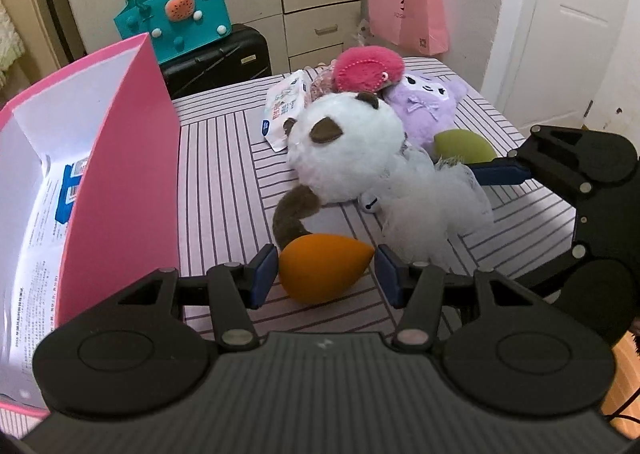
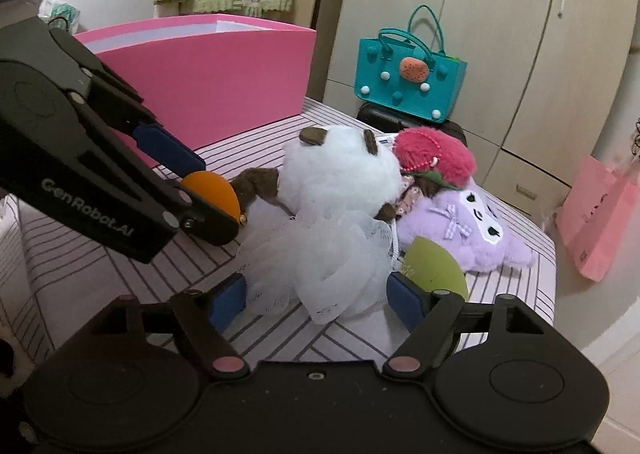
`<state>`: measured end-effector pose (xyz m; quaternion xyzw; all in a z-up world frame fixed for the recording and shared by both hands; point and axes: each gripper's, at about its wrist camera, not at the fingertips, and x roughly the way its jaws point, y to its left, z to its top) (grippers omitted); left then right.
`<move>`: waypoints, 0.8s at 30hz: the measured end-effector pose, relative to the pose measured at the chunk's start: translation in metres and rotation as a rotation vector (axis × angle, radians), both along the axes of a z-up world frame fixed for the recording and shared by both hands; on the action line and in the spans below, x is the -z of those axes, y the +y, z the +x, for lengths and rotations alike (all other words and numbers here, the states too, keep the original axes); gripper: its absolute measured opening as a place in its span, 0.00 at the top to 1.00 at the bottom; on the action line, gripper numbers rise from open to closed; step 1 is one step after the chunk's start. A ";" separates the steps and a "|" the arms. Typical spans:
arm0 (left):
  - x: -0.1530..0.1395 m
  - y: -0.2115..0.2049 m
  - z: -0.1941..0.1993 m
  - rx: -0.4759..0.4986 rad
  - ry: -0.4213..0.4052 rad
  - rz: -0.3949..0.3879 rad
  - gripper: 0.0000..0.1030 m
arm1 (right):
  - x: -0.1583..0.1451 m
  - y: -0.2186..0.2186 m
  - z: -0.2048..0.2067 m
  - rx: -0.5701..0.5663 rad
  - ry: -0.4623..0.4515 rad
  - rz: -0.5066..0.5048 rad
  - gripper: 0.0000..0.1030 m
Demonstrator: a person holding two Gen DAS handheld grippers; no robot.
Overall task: Organize soft objects
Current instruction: 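Close the left tool on the orange sponge while the right tool grasps the white mesh puff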
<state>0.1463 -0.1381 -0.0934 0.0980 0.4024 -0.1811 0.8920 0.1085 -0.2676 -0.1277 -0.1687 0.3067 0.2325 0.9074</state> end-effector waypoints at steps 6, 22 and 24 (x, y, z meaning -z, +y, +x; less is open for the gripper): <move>0.006 -0.002 0.004 0.000 0.009 -0.011 0.49 | 0.001 0.003 0.005 -0.013 -0.010 0.004 0.18; 0.009 0.003 0.004 0.004 0.030 -0.048 0.54 | 0.001 0.008 -0.007 0.124 0.002 0.101 0.75; 0.009 0.003 0.003 0.009 0.035 -0.050 0.54 | 0.001 0.008 -0.009 0.131 0.010 0.106 0.76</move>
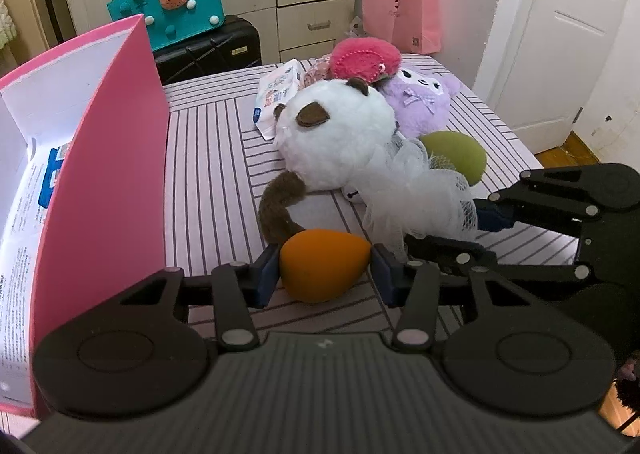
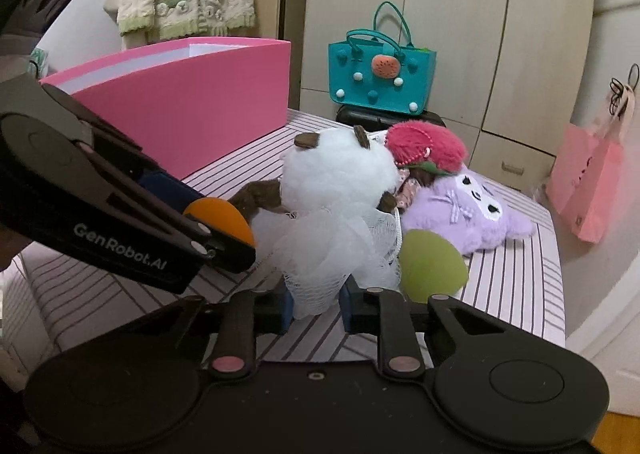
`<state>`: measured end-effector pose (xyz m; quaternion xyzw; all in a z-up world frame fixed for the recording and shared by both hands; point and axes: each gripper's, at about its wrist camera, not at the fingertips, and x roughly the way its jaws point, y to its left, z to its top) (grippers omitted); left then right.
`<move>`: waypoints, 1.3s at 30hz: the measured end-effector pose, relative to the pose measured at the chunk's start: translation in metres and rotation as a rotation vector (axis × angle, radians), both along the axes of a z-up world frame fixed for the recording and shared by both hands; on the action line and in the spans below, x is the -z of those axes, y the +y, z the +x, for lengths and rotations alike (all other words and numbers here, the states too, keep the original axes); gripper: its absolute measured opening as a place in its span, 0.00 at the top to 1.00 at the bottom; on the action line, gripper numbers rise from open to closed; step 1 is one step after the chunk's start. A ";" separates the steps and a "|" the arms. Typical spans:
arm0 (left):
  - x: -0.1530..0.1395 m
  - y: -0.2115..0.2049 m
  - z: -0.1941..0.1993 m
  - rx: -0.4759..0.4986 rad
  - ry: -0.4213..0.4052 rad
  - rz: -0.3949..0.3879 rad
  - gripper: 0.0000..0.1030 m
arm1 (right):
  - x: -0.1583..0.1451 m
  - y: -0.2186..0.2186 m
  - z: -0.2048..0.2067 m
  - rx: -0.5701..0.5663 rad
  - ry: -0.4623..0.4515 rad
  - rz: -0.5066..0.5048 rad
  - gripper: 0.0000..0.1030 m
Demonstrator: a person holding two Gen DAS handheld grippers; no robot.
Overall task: Organize soft objects
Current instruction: 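Close the left tool on the orange sponge while the right tool grasps the white mesh puff, then carry the orange sponge with the left tool and the mesh puff with the right tool over the box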
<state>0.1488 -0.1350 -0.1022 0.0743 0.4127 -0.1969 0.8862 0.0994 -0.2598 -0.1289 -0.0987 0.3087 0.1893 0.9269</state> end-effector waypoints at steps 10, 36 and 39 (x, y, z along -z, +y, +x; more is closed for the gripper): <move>-0.005 0.005 -0.010 0.013 0.023 -0.021 0.54 | -0.005 -0.008 -0.010 0.024 0.065 0.068 0.79; -0.035 0.033 -0.042 0.147 0.103 -0.047 0.54 | -0.037 -0.020 -0.031 0.004 0.180 0.251 0.80; -0.040 0.034 -0.042 0.167 0.107 -0.038 0.54 | -0.044 -0.018 -0.026 -0.014 0.210 0.241 0.80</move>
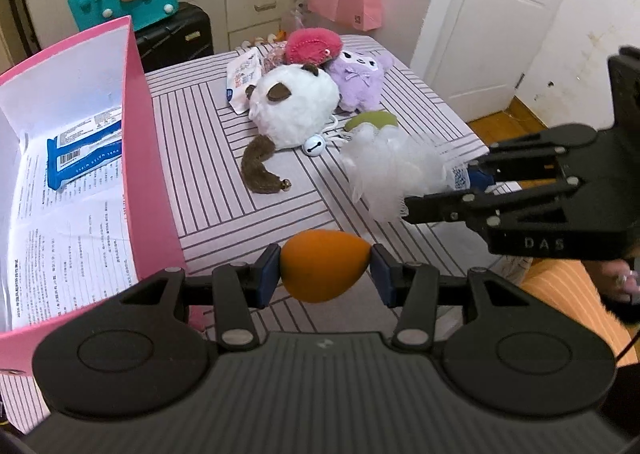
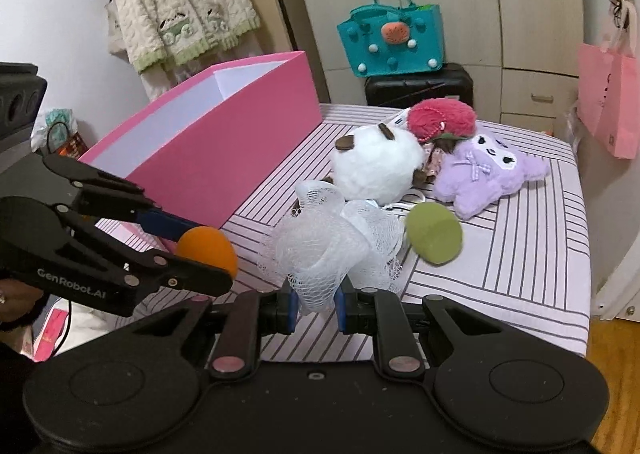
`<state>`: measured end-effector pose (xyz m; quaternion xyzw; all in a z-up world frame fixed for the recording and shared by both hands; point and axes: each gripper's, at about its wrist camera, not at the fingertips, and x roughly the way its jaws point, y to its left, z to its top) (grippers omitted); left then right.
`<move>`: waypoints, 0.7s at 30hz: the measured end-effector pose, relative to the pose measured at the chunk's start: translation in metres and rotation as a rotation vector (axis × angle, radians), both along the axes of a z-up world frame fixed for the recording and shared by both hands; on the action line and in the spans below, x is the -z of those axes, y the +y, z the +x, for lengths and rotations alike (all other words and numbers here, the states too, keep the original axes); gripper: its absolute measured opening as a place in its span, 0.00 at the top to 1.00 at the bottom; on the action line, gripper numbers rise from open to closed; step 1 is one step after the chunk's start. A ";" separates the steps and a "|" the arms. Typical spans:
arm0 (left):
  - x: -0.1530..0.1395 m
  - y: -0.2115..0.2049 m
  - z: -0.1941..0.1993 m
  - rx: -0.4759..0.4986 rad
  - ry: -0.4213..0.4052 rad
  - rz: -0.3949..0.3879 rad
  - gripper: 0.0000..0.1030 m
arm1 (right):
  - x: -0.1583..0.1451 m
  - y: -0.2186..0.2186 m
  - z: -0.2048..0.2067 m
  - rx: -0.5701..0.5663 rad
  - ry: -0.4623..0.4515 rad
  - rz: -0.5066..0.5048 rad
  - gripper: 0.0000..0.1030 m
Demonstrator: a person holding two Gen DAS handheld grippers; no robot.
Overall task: Organize soft objects
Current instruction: 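Carry the orange sponge with the left tool and the mesh puff with the right tool over the box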
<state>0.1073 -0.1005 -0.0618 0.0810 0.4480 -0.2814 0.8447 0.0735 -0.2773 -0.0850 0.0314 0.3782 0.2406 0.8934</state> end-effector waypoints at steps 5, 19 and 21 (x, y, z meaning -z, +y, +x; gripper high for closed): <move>-0.007 0.002 0.004 0.039 0.061 -0.004 0.54 | -0.012 0.003 0.001 -0.041 0.068 -0.002 0.80; -0.030 0.022 -0.002 0.084 0.152 -0.018 0.54 | -0.030 0.034 -0.005 -0.149 0.184 -0.054 0.80; -0.035 0.028 -0.004 0.087 0.156 -0.016 0.54 | -0.035 0.037 -0.007 -0.160 0.186 -0.061 0.80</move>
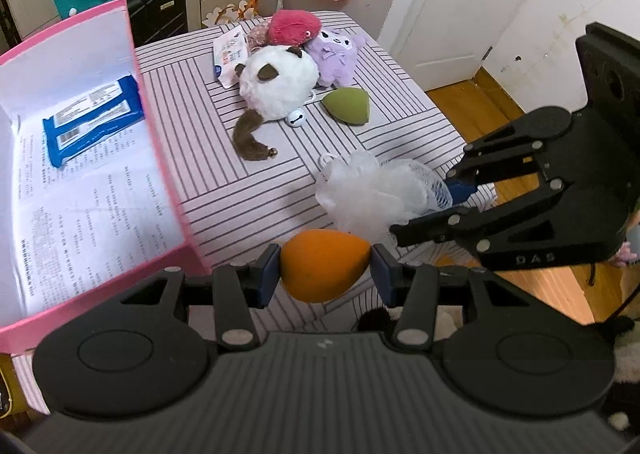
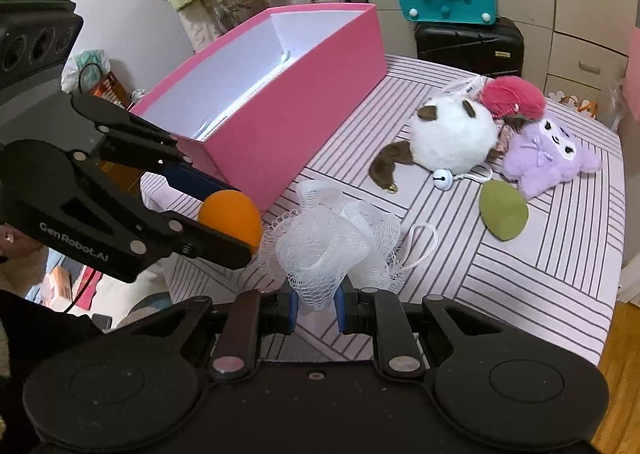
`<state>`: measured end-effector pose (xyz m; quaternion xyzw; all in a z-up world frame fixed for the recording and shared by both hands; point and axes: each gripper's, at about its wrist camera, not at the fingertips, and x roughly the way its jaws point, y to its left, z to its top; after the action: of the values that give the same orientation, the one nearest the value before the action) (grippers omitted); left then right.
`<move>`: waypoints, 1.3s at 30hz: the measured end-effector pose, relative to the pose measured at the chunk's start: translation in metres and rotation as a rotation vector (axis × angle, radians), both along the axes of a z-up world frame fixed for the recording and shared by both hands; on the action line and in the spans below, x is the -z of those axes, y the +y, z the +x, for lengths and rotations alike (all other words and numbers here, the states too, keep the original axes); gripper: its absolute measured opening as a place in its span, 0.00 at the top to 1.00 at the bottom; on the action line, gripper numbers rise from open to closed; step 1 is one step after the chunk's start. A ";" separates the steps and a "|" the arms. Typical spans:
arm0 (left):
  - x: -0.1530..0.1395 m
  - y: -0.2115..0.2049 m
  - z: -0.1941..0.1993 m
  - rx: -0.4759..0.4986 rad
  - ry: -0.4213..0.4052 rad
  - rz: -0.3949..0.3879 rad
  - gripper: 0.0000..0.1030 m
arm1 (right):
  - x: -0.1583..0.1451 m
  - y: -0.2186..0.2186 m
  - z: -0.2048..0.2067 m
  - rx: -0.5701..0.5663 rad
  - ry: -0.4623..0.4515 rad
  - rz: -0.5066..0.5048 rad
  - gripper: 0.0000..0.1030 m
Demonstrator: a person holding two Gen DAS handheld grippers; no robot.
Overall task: Organize soft objects
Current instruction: 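Carry the orange sponge with the left tool and the mesh puff with the right tool over the box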
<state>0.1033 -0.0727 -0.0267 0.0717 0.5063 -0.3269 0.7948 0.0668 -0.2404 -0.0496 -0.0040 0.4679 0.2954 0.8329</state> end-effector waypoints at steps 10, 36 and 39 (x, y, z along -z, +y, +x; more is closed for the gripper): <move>-0.016 0.043 -0.007 -0.037 -0.021 0.040 0.54 | -0.032 0.023 -0.006 -0.071 -0.001 -0.024 0.80; -0.071 0.145 0.054 -0.205 -0.271 -0.014 0.54 | -0.117 0.111 0.080 -0.216 -0.202 0.103 0.80; -0.079 0.151 0.068 -0.215 -0.298 -0.010 0.54 | -0.127 0.121 0.097 -0.223 -0.219 0.115 0.80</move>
<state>0.1717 0.0785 0.0518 0.0608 0.3859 -0.2286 0.8917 0.1637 -0.1193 0.0775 -0.0405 0.3535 0.4102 0.8397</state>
